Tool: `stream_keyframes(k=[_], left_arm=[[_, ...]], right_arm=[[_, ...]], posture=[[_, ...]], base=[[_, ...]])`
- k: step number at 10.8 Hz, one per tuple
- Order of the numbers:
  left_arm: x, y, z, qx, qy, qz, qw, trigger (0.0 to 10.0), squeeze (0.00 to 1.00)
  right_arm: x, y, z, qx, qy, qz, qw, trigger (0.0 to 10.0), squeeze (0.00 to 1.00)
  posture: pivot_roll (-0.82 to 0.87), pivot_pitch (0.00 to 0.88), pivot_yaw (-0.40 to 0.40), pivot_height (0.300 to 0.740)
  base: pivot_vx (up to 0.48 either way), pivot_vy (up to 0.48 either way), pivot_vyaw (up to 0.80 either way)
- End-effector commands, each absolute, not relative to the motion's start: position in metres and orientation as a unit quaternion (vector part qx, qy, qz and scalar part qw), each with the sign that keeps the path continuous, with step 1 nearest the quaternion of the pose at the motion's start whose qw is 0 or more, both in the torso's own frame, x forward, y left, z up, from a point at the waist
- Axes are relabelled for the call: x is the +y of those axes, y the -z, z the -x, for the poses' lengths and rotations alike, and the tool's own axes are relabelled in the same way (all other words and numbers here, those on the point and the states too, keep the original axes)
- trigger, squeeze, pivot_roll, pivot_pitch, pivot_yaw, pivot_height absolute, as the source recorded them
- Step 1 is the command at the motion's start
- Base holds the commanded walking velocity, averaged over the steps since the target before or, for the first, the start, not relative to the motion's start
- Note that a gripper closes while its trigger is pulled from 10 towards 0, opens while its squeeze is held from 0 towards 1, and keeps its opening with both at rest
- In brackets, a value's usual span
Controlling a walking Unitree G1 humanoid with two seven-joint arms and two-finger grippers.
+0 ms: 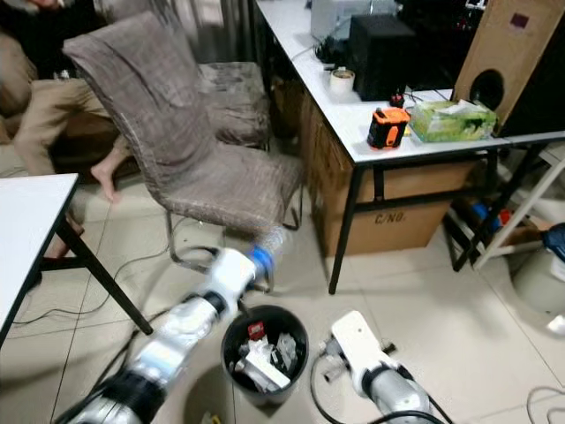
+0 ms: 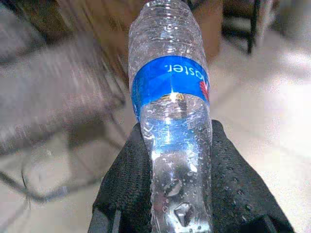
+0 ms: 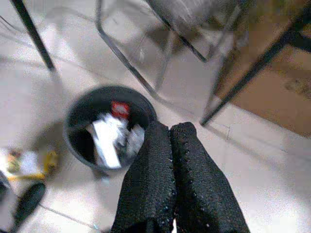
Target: Picking trash to rubbish bin
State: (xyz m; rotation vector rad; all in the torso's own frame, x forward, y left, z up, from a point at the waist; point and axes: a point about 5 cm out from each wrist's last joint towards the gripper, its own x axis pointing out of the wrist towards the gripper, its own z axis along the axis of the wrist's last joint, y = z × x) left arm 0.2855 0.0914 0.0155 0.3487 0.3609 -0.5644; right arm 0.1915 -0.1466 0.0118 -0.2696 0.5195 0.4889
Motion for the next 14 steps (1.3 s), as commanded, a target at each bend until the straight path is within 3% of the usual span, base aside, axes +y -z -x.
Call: stream_keyframes(k=[1,5,10,11,12,14], left_arm=[[0.093,-0.006,-0.285,0.215,0.284,-0.183,0.916,10.0,0.0],[0.087,-0.007,-0.297,0.231,0.271,-0.162,0.92,10.0,0.0],[0.077,-0.024,-0.311,0.181,0.259,-0.15,0.937,10.0,0.02],[0.075,-0.027,-0.313,0.176,0.257,-0.14,0.94,10.0,0.93],[0.072,-0.028,-0.313,0.174,0.264,-0.132,0.94,10.0,1.0],[0.067,-0.029,-0.313,0.168,0.269,-0.122,0.94,10.0,1.0]], right_arm=[[-0.147,-0.014,-0.188,0.256,-0.25,0.119,0.926,10.0,0.0],[-0.155,-0.032,-0.185,0.213,-0.246,0.143,0.935,10.0,0.0],[-0.161,-0.029,-0.186,0.227,-0.237,0.163,0.93,10.0,0.0],[-0.163,-0.028,-0.186,0.233,-0.234,0.167,0.929,10.0,0.0],[-0.163,-0.027,-0.186,0.235,-0.233,0.168,0.929,10.0,0.0],[-0.163,-0.027,-0.187,0.236,-0.23,0.168,0.929,10.0,0.0]], posture=[[-0.1,0.024,0.024,0.74],[-0.14,0.056,0.051,0.74],[-0.15,0.046,0.051,0.74],[-0.15,0.046,0.05,0.74],[-0.15,0.043,0.052,0.74],[-0.15,0.044,0.051,0.74]], base=[[0.0,0.0,0.0],[0.0,0.0,0.0],[0.0,0.0,0.0],[0.0,0.0,0.0],[0.0,0.0,0.0],[0.0,0.0,0.0]])
